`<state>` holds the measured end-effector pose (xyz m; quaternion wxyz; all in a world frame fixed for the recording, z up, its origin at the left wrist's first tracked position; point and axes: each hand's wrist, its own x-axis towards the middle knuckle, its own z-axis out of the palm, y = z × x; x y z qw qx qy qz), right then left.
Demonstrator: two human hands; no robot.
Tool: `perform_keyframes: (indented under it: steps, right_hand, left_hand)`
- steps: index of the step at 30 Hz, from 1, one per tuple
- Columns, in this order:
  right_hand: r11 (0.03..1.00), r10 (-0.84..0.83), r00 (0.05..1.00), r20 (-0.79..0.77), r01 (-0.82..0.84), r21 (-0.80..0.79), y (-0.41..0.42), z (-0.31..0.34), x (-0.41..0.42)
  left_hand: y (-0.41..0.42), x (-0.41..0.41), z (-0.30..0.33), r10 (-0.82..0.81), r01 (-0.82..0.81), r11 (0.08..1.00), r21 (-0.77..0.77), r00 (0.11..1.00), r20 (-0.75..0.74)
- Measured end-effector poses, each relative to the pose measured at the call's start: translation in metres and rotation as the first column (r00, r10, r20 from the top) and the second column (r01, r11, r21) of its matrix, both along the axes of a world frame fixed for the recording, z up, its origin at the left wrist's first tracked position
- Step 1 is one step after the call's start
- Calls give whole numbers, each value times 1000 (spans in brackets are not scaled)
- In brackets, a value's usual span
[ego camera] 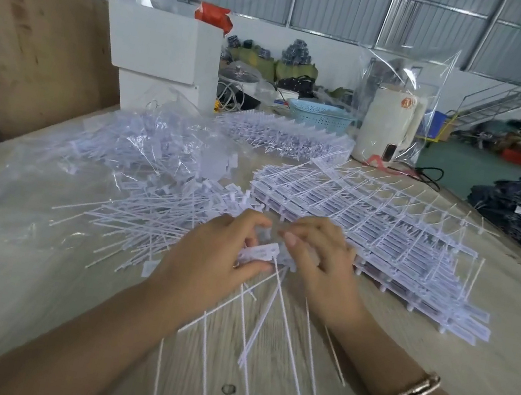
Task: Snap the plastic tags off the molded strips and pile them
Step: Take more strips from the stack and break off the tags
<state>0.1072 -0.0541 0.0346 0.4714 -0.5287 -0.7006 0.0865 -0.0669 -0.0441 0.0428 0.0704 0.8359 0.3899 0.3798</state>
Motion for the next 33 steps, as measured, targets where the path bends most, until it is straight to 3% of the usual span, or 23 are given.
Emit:
perform_keyframes:
  steps: [5, 10, 13, 20, 24, 27, 30, 33]
  right_hand:
    - [981, 114, 992, 62, -102, -166, -2, 0, -11]
    - [991, 53, 998, 28, -49, -122, 0, 3, -1]
    - [994, 36, 997, -63, -42, -104, 1, 2, 3]
    - [946, 286, 929, -236, -313, -87, -1, 2, 1]
    - [944, 311, 922, -230, -328, -36, -2, 3, 2]
    - [954, 292, 934, -207, -298, -1, -4, 4, 2]
    - [972, 234, 965, -114, -234, 17, -4, 3, 0]
    - [975, 214, 954, -208, -222, -15, -3, 2, 2]
  left_hand:
    - [-3, 1, -2, -80, 87, 993, 85, 993, -84]
    - [-6, -2, -5, -138, 136, 990, -25, 985, -104]
    - [-2, -5, -6, -119, 118, 993, -8, 987, -108]
    - [5, -9, -6, -38, 50, 994, 102, 993, -115]
    - [7, -8, -4, -86, 88, 996, 16, 990, -110]
    - [6, -8, -4, -90, 91, 996, 5, 993, -70]
    - [6, -6, -4, -49, 56, 996, -70, 993, 104]
    - [7, -7, -3, -65, 75, 996, -58, 985, 159]
